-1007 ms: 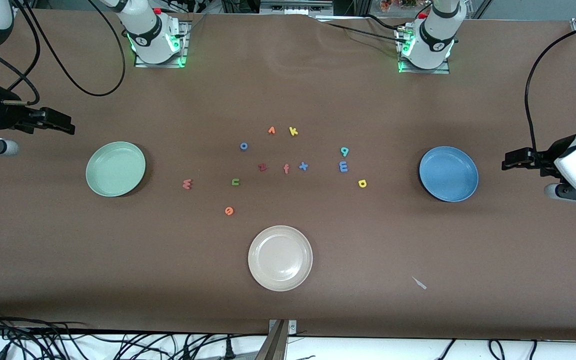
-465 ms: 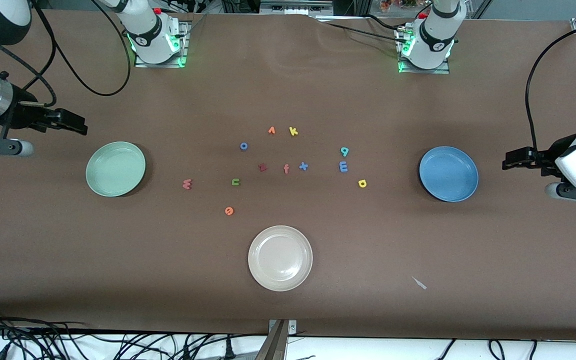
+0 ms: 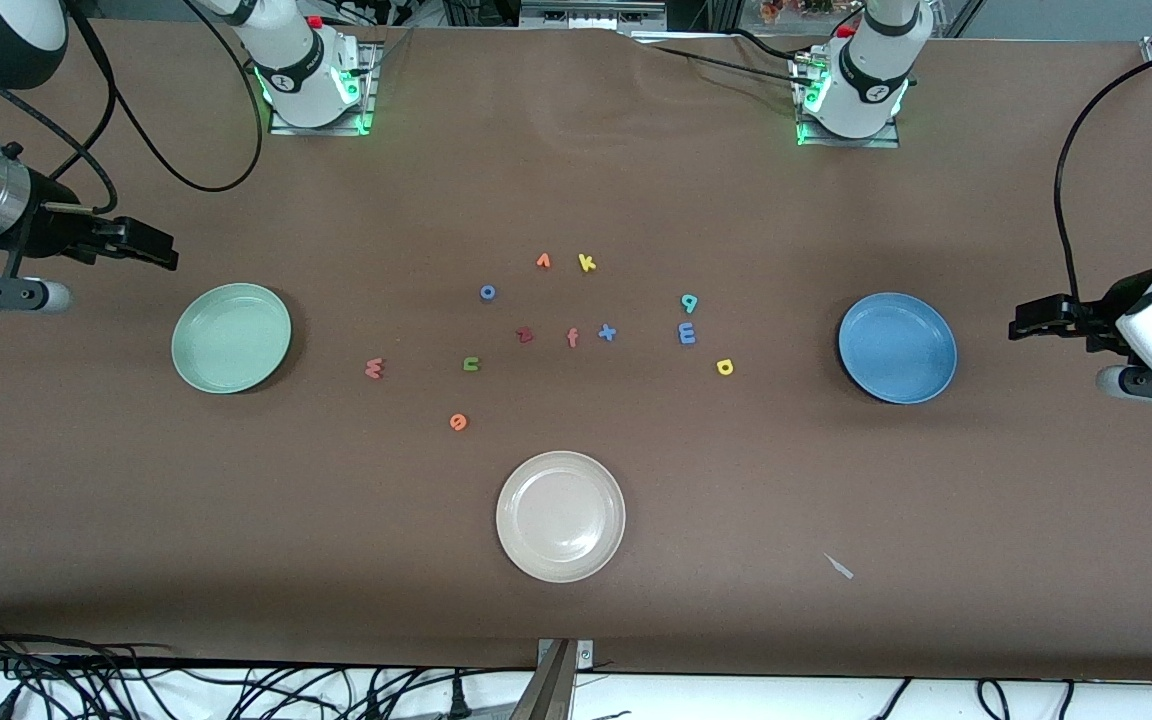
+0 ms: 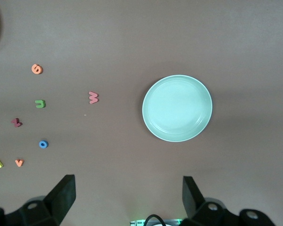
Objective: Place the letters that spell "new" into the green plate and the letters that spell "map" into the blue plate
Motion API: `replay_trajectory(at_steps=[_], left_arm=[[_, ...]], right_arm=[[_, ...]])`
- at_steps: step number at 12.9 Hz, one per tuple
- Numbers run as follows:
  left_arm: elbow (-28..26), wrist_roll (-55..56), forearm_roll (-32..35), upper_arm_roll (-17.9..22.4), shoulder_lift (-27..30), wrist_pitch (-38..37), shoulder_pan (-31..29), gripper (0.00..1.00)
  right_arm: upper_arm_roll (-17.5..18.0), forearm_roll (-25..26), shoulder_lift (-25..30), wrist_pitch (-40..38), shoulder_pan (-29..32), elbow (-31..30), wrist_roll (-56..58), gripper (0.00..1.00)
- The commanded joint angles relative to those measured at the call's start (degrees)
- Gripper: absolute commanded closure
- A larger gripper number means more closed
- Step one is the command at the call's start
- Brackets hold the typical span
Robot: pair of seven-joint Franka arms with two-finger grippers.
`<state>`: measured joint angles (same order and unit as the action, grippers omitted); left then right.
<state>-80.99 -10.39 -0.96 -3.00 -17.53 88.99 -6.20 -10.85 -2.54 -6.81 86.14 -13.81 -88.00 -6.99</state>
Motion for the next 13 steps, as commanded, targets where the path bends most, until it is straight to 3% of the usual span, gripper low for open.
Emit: replay_trajectory(at_steps=[1,13], left_arm=[[-1.1,-0.3,0.2,-0.2,1.0,0.6,-0.4,0.01],[-1.1,-0.2,0.0,-0.2,1.0,0.7,-0.4,0.01]], right_arm=[[0.0,0.1,0.7,-0.8,-0.2,0.1,-0.8,0.00],[-0.6,0.0,0.7,-1.5,0.0,0.1,-0.5,0.00]])
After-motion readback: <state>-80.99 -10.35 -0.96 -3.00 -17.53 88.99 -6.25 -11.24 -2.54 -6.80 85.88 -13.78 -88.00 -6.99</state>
